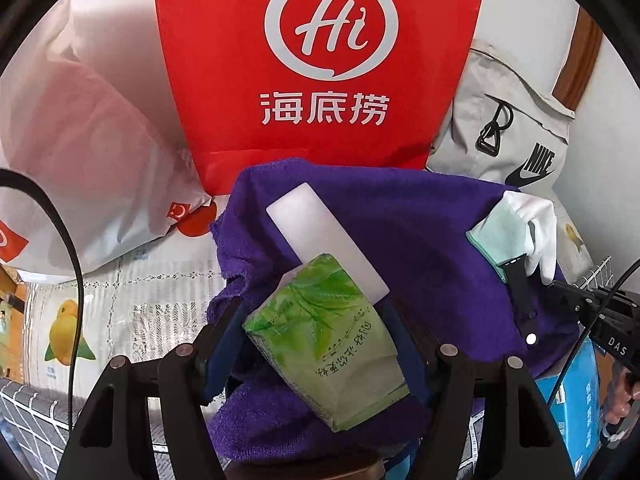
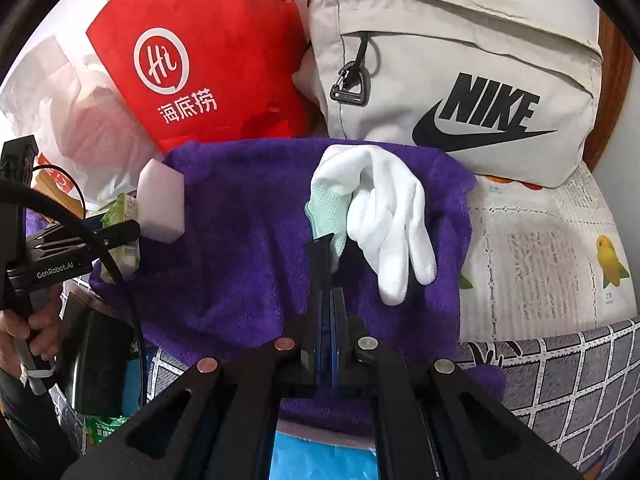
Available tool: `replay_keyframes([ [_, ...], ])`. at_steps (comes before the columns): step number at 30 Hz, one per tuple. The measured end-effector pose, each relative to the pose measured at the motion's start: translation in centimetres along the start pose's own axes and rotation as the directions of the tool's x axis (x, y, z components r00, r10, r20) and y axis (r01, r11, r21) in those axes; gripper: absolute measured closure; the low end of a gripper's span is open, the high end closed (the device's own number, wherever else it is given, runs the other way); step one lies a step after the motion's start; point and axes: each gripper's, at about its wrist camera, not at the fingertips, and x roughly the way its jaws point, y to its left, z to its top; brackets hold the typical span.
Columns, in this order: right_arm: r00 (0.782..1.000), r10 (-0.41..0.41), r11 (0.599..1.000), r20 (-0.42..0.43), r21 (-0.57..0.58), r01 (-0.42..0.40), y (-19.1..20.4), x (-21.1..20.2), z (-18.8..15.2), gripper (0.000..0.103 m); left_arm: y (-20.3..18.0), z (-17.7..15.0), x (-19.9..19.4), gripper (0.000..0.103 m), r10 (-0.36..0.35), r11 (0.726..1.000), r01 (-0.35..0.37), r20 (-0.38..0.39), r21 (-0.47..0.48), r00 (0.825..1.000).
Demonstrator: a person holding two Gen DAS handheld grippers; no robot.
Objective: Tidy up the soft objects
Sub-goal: 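Lower the light green packet onto the purple towel and open the left gripper, then reach the left gripper to the green snack packet and grasp it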
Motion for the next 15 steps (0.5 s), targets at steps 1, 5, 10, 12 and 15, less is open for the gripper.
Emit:
replay_keyframes([
  [1, 1.0, -0.002, 1.0, -0.004, 0.0, 0.002, -0.1, 0.1, 0.0, 0.099, 0.0, 0.0, 0.0, 0.035, -0.002, 1.0, 0.002, -0.004, -0.001, 1.0],
  [5, 1.0, -0.003, 1.0, -0.002, 0.007, 0.003, -0.3, -0.2, 0.0, 0.099, 0.3, 0.2, 0.2, 0.035, -0.015, 1.0, 0.014, -0.02, -0.015, 1.0],
  [10, 1.0, 0.004, 1.0, 0.016, 0.004, -0.004, -0.1, -1.6, -0.4, 0.098, 0.5, 0.1, 0.4, 0.035, -0.03, 0.999, 0.029, -0.04, -0.023, 0.999],
  [12, 1.0, 0.008, 1.0, 0.024, -0.003, -0.008, 0.2, -2.2, -0.6, 0.098, 0.6, 0.1, 0.4, 0.033, -0.046, 0.998, 0.044, -0.049, -0.035, 0.998],
  [15, 0.999, 0.021, 1.0, 0.031, -0.009, -0.021, 0.7, -3.1, -1.1, 0.093, 1.0, 0.1, 0.4, 0.033, -0.069, 0.996, 0.064, -0.083, -0.065, 0.994],
])
